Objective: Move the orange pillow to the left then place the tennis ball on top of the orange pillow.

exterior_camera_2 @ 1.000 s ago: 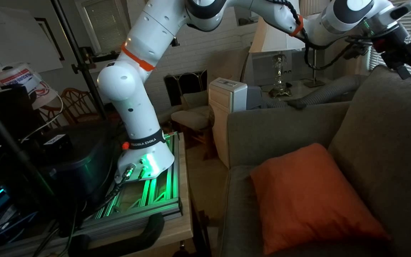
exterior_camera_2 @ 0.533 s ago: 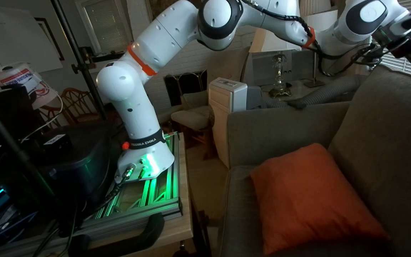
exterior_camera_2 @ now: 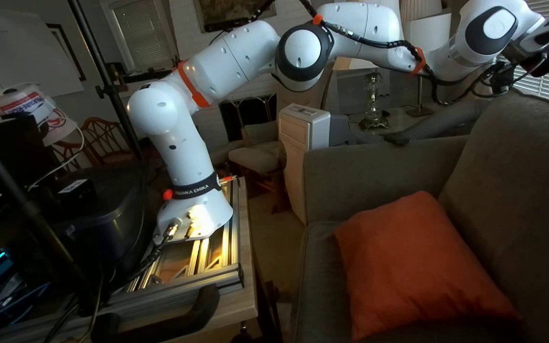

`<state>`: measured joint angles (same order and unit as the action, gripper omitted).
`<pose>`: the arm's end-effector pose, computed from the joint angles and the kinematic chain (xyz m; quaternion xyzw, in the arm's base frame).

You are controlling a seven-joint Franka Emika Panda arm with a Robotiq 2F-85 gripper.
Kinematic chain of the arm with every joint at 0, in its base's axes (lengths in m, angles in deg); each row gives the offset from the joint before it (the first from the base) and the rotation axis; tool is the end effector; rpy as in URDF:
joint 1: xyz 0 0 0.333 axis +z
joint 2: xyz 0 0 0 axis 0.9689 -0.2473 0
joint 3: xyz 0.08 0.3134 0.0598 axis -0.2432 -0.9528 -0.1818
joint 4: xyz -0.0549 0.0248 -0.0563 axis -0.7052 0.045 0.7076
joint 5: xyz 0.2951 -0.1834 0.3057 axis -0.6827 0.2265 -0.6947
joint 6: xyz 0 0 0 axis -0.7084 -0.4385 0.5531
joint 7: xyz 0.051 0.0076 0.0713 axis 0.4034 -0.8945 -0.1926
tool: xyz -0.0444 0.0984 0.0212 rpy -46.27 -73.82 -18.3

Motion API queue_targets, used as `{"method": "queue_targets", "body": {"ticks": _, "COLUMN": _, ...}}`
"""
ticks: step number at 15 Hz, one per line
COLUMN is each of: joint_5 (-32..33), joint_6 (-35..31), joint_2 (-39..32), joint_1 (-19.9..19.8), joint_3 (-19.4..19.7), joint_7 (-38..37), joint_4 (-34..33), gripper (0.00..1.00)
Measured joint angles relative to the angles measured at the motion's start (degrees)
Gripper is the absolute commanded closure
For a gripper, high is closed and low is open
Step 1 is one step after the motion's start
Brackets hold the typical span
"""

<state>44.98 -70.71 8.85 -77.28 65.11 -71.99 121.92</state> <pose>0.9210 -0.1475 0.2865 0.8606 -0.3373 0.3533 0.1441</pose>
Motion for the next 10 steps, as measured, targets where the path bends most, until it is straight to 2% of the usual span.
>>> {"method": "queue_targets", "body": {"ticks": 4, "joint_5": 0.0, "joint_6": -1.36, "joint_2": -2.91, "joint_1": -1.27, "joint_3": 0.01, "joint_7": 0.03, "joint_4": -3.67, "gripper": 0.0}}
{"method": "queue_targets", "body": {"ticks": 10, "joint_5": 0.0, "joint_6": -5.22, "joint_2": -5.63, "joint_1": -1.85, "joint_3": -0.04, "joint_7": 0.03, "joint_4": -5.47, "gripper": 0.0}}
